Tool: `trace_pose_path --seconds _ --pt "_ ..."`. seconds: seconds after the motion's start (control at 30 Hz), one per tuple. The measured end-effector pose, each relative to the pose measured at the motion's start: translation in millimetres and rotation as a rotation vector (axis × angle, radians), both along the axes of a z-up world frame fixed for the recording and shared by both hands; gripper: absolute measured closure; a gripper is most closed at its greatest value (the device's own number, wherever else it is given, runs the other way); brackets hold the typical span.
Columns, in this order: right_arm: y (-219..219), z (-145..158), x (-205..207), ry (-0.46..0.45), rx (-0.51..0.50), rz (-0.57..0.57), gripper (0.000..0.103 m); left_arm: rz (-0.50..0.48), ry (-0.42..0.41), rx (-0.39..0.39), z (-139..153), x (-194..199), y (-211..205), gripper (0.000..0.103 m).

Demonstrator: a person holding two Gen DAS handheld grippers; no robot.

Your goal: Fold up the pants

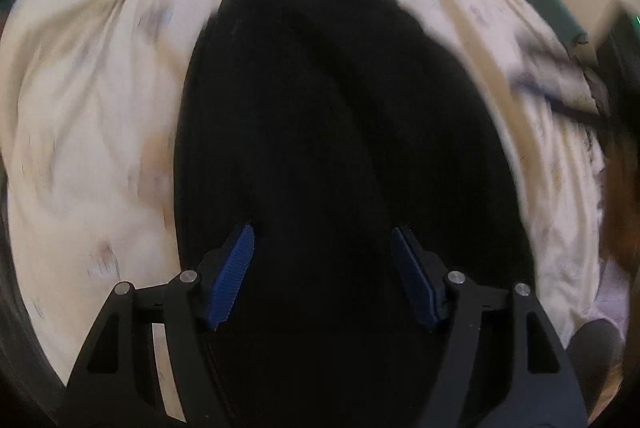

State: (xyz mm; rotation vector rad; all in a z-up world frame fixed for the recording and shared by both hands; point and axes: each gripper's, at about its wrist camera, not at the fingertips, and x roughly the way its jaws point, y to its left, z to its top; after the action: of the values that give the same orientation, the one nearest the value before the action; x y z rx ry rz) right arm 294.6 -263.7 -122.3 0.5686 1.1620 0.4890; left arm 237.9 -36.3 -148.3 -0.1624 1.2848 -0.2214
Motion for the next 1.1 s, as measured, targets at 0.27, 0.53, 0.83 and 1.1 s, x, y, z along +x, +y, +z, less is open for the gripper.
trace_pose_path --seconds 0.27,0.53,0.83,1.1 --pt "18.4 -62.9 110.1 0.096 -0.113 0.059 0.045 -0.011 0.008 -0.014 -33.8 -7.4 8.1 0.029" --pt "38.4 -76.6 147.5 0.073 -0.318 0.092 0.101 -0.034 0.013 -0.038 -42.0 -5.5 19.0 0.028" --pt "38.2 -22.1 106.2 -0.033 -0.277 0.183 0.088 0.066 -0.003 -0.109 -17.8 -19.0 33.4 0.027" --pt "59.6 14.8 -28.3 -0.077 -0.232 0.288 0.047 0.113 -0.058 -0.13 10.0 -40.6 46.2 0.027"
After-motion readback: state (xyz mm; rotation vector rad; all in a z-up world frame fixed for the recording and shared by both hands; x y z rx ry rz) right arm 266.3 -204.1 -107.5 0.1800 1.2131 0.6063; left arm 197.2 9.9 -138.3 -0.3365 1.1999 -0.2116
